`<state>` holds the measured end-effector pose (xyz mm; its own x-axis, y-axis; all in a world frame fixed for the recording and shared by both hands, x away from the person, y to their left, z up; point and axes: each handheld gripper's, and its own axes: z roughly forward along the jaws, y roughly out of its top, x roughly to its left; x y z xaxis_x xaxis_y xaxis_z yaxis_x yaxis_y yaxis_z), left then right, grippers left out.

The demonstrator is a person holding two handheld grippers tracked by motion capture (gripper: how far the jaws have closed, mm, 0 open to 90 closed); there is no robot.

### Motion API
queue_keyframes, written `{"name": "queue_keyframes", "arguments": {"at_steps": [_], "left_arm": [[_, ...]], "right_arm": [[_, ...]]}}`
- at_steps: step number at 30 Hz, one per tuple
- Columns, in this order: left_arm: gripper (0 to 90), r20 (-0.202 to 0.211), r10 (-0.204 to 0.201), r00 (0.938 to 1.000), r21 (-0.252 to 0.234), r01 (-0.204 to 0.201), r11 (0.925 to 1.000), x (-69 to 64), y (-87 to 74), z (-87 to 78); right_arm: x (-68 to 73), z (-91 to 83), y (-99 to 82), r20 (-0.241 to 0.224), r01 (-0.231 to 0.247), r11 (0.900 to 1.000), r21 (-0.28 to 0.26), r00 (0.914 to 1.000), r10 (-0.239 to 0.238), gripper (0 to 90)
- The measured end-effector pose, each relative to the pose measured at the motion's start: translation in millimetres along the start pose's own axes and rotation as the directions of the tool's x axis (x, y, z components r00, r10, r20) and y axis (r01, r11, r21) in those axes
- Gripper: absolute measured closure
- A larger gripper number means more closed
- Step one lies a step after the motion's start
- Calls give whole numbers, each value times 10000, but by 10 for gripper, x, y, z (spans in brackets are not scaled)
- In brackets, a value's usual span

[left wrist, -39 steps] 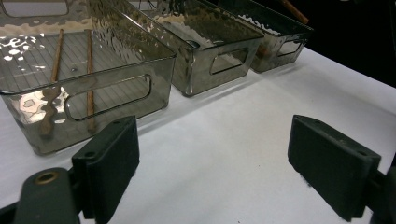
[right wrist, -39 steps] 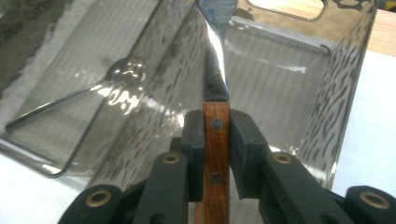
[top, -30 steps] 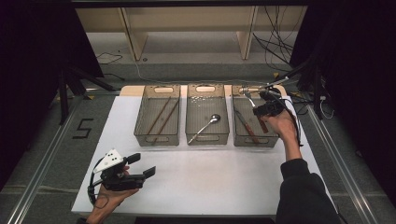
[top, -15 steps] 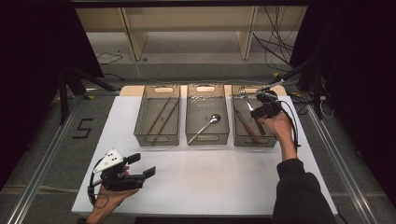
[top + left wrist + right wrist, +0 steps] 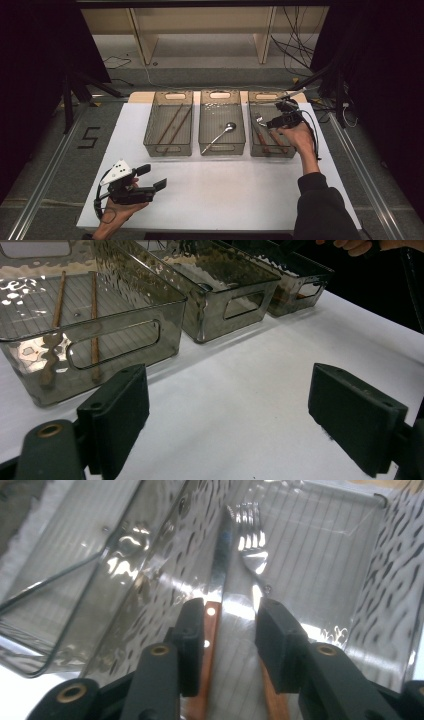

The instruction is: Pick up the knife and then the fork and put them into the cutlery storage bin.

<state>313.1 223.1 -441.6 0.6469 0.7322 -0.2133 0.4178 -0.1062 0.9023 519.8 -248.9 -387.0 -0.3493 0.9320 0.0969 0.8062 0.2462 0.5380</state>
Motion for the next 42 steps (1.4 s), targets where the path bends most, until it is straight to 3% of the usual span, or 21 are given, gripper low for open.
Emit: {"name": "queue_keyframes", "arguments": {"at_steps": [7, 11, 17, 29, 33, 42], "left_arm": [[162, -5, -4, 10000, 14, 4, 10000, 1, -1, 0], [163, 11, 2, 10000, 49, -2, 10000, -2, -2, 2], [162, 6, 10, 10000, 75, -10, 10000, -3, -2, 5], [162, 34, 10, 10000, 112, -10, 9999, -9, -3, 13], [162, 43, -9, 10000, 129, 9, 9999, -6, -3, 13], [162, 104, -18, 9999, 177, 16, 9998, -8, -2, 21]], "right_arm": [[84, -129, -47, -354, 244, 9983, -533, 9990, -263, 530], [174, -216, -102, -648, 574, 9940, -935, 9959, -636, 486], [261, -317, -218, -1170, 653, 9872, -1454, 9897, -827, 399], [472, -541, -562, -1958, 882, 9531, -2894, 9693, -1491, 326], [551, -598, -669, -1997, 1073, 9445, -3105, 9641, -1752, 316], [641, -678, -899, -2149, 1005, 9270, -3615, 9584, -1877, 311]]}}
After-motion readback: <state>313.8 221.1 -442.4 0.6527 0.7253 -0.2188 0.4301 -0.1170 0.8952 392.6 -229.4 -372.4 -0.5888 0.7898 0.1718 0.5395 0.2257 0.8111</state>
